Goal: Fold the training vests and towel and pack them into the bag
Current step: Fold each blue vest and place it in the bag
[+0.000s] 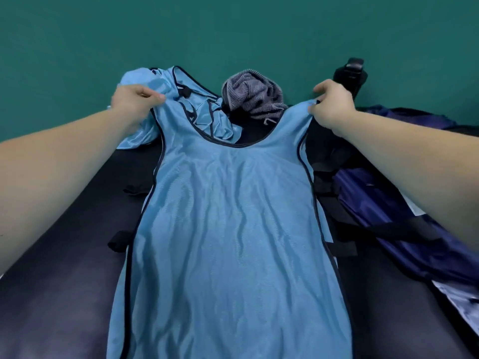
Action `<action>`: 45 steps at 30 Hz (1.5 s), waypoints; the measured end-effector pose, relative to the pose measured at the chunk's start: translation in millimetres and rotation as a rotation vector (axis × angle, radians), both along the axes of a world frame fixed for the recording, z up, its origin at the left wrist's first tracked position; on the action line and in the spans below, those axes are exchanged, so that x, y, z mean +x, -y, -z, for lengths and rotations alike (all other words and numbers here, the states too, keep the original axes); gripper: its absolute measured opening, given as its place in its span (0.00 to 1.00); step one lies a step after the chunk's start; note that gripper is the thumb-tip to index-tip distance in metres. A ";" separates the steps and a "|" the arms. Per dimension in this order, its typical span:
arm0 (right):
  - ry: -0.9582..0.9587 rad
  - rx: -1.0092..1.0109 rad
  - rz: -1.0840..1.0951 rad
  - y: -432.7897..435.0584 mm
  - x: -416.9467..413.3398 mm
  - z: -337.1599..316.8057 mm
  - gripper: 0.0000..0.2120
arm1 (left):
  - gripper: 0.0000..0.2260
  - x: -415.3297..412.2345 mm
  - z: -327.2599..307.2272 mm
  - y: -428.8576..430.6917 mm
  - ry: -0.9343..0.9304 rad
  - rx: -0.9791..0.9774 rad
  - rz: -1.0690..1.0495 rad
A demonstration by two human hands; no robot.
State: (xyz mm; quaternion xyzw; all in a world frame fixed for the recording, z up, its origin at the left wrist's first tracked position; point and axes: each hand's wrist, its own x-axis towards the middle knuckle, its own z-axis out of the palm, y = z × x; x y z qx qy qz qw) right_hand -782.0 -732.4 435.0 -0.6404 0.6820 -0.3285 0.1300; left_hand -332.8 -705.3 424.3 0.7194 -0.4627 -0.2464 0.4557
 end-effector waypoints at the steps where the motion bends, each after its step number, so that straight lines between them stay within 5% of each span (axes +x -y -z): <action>1: -0.050 0.046 -0.014 -1.4 0.7 0.8 0.26 | 0.14 -0.2 2.3 -2.8 0.032 0.025 0.004; 6: -0.186 0.156 -0.091 -33.1 10.1 -0.9 0.33 | 0.24 -13.4 3.4 -34.0 0.308 0.010 0.010; 16: -0.099 0.079 -0.326 -206.8 18.1 26.6 0.24 | 0.17 -65.1 27.4 -198.3 0.636 0.034 0.507; 28: 0.100 0.107 -0.033 -343.7 -8.3 66.8 0.16 | 0.11 -208.7 29.8 -351.2 0.437 0.001 0.728; 39: -0.018 0.346 0.003 -395.8 -24.6 81.8 0.04 | 0.19 -276.0 89.5 -410.4 0.608 -0.104 0.888; 45: -0.036 0.324 0.028 -390.2 -17.1 85.4 0.08 | 0.10 -286.7 93.3 -411.9 0.606 -0.157 0.813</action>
